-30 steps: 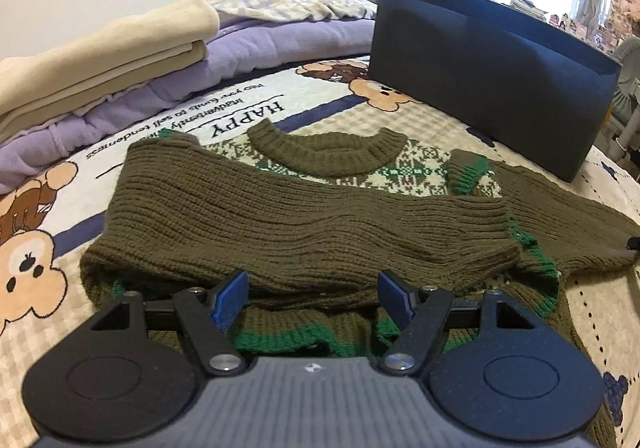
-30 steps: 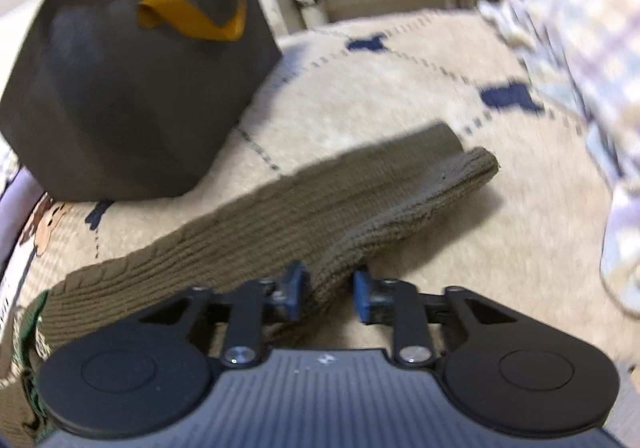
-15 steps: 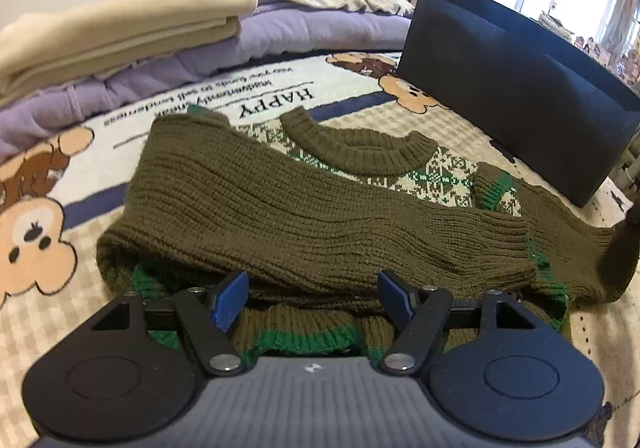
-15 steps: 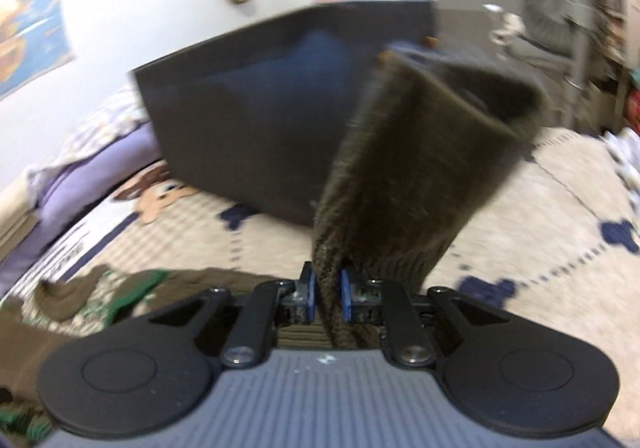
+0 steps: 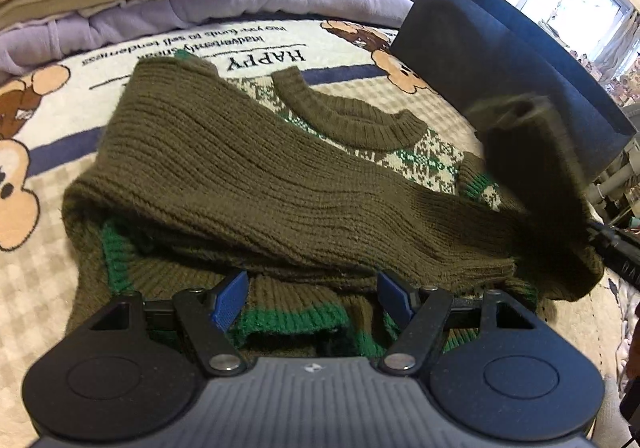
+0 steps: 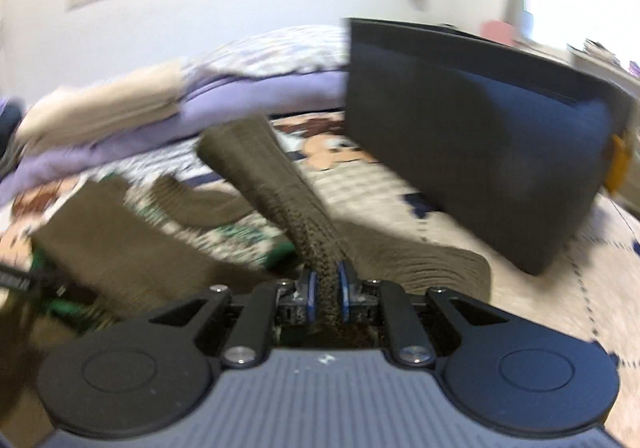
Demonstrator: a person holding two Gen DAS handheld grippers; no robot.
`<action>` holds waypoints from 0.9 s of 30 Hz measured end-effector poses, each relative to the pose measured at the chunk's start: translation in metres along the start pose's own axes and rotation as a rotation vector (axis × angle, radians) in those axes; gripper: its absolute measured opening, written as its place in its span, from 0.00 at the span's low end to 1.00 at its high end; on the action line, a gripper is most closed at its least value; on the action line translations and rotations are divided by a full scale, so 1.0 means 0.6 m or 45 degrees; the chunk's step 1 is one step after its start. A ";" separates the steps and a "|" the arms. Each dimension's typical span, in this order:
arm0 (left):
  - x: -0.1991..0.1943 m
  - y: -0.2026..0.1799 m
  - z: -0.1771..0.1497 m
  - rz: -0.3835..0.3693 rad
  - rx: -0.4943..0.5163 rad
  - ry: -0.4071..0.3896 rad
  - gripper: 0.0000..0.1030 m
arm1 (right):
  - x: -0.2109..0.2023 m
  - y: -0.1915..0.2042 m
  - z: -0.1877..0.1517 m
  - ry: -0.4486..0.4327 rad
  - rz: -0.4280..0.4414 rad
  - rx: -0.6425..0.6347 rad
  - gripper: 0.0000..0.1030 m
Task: Fold clothes
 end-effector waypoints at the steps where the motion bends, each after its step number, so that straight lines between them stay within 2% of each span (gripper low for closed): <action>1: 0.001 0.002 0.001 -0.016 -0.020 0.009 0.70 | 0.001 0.012 -0.002 0.006 0.015 -0.033 0.12; 8: 0.002 0.022 0.010 -0.121 -0.177 0.053 0.71 | 0.000 0.093 -0.033 0.047 0.060 -0.324 0.12; 14: -0.004 0.050 0.024 -0.233 -0.404 0.045 0.73 | -0.011 0.106 -0.039 0.054 0.075 -0.402 0.12; 16: -0.004 0.057 0.027 -0.252 -0.445 0.050 0.73 | -0.009 0.111 -0.042 0.081 0.082 -0.437 0.13; 20: -0.006 0.064 0.030 -0.260 -0.464 0.059 0.73 | -0.003 0.128 -0.061 0.160 0.094 -0.558 0.21; 21: -0.008 0.064 0.031 -0.264 -0.469 0.058 0.73 | -0.003 0.136 -0.068 0.159 0.078 -0.609 0.22; 23: -0.012 0.062 0.036 -0.278 -0.468 0.060 0.73 | -0.005 0.151 -0.079 0.135 0.050 -0.694 0.34; 27: -0.020 0.051 0.047 -0.298 -0.440 0.058 0.73 | -0.010 0.192 -0.097 0.068 0.009 -0.891 0.42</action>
Point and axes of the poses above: each gripper's, at about its wrist camera, not at the fingertips, and x roughly the way its jaws point, y to its left, z to its top, the point moved 2 cm from there along x, roughly the way its jaws point, and after that the axes turned 4 degrees about x, right-handed, at the moved point
